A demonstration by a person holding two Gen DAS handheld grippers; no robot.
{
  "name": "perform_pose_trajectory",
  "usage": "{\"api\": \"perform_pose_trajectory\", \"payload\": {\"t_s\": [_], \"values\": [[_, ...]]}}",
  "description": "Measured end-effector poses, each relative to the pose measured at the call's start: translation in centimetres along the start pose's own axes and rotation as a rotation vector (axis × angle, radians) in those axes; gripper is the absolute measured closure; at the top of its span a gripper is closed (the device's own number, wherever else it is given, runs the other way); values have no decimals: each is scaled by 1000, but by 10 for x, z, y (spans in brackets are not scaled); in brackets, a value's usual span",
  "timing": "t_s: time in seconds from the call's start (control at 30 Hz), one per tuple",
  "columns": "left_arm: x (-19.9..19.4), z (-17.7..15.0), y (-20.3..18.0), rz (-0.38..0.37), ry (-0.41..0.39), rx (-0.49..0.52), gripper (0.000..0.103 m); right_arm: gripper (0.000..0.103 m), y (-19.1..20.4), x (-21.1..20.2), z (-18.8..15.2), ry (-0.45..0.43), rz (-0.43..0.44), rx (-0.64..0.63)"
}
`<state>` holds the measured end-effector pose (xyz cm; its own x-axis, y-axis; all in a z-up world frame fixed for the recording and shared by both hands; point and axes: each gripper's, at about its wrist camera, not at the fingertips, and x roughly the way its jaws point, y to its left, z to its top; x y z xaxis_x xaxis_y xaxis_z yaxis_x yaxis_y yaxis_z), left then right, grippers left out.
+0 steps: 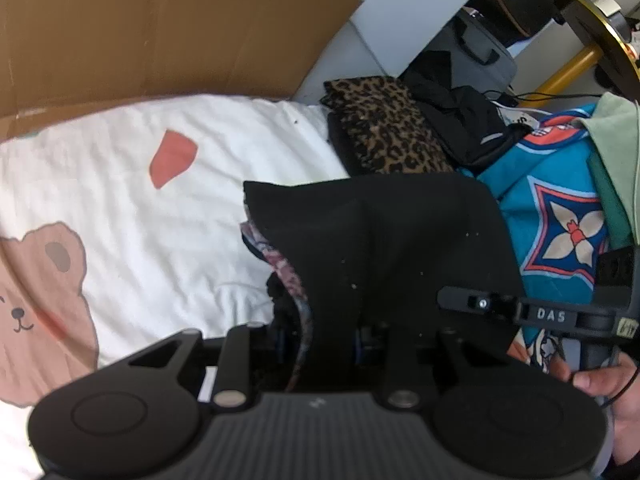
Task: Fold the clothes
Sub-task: 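Carry the held shorts with both grippers toward the leopard-print pillow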
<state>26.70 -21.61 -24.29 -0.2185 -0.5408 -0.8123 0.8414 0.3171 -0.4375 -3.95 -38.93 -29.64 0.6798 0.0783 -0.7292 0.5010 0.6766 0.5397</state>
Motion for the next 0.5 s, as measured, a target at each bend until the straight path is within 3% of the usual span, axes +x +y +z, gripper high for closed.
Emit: {"api": "perform_pose_trajectory", "payload": {"t_s": [0.5], "values": [[-10,12,-53,81,3,3,73,94,12,-50,20,-91,-36,-44]]}}
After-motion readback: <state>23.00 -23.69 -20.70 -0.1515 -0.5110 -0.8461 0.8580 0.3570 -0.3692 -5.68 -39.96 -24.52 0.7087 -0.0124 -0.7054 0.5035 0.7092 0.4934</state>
